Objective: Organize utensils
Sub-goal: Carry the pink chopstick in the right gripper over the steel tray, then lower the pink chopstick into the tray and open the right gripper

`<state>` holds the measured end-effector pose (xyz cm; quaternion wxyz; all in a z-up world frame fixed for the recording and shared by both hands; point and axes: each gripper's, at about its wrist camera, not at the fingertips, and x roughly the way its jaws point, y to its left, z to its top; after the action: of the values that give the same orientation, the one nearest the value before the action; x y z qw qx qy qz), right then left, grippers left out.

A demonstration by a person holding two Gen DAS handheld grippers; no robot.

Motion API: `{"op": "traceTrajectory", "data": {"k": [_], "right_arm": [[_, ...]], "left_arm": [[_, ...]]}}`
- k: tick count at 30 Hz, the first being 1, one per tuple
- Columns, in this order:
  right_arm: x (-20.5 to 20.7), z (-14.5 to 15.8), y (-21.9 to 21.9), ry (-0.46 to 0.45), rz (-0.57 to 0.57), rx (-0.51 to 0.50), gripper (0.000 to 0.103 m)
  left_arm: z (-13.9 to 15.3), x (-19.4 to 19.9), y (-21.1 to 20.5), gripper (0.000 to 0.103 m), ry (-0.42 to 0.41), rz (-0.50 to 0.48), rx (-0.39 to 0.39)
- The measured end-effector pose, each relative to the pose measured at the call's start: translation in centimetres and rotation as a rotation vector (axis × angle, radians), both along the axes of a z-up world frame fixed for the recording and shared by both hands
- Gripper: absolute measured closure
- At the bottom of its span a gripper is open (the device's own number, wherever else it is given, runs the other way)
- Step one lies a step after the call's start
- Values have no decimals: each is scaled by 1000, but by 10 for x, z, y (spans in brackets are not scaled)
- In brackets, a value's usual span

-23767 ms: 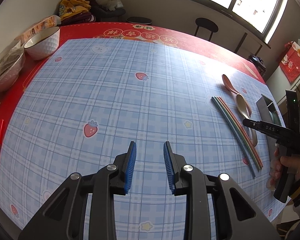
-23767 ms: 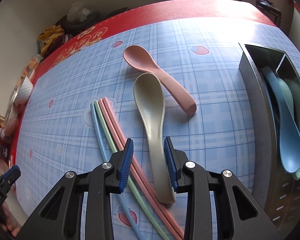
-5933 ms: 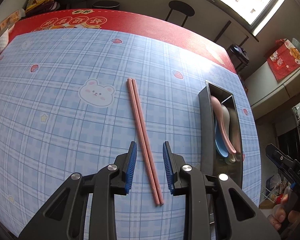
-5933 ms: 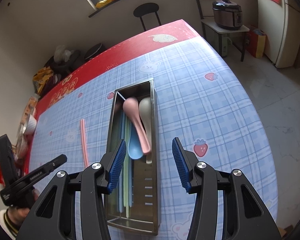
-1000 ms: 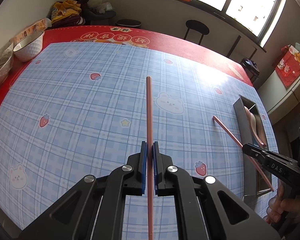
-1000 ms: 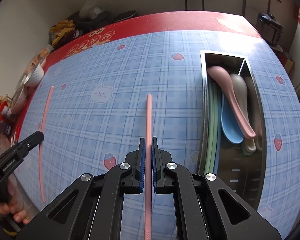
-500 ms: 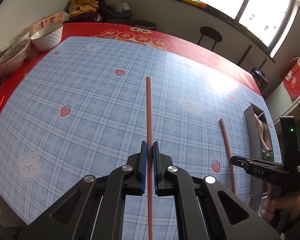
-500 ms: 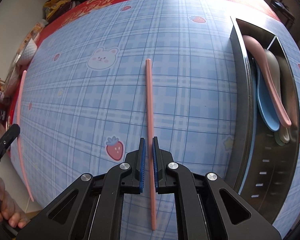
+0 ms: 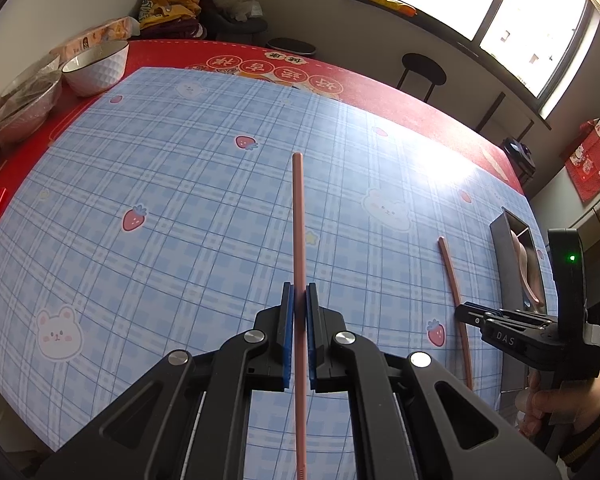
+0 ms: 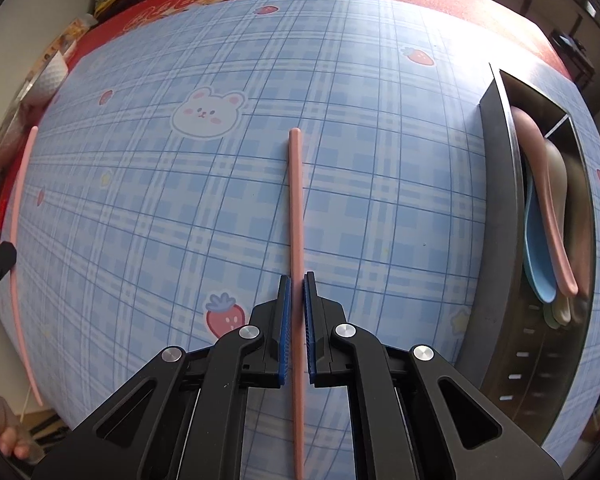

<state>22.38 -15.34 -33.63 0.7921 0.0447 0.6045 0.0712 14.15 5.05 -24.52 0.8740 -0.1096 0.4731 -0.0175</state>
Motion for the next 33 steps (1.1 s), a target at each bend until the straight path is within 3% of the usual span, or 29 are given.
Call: {"op": "traceTrajectory", "data": {"k": [6,15,25,33], "right_arm": [[-20,17,-24,-59,-63,137,97],[-39,67,-85,-214,-167,204,97],[-44,76,-153,-281,-245,63,97],[-37,54,-163,-221,-226,59,97]], "left_arm": [[1,6,-10,97,-4,-30,1],[1,12,-34,97,0,-82,12],[-1,16,-50,97,11,-112,33],[-4,17,-56,97,25,-104,54]]}}
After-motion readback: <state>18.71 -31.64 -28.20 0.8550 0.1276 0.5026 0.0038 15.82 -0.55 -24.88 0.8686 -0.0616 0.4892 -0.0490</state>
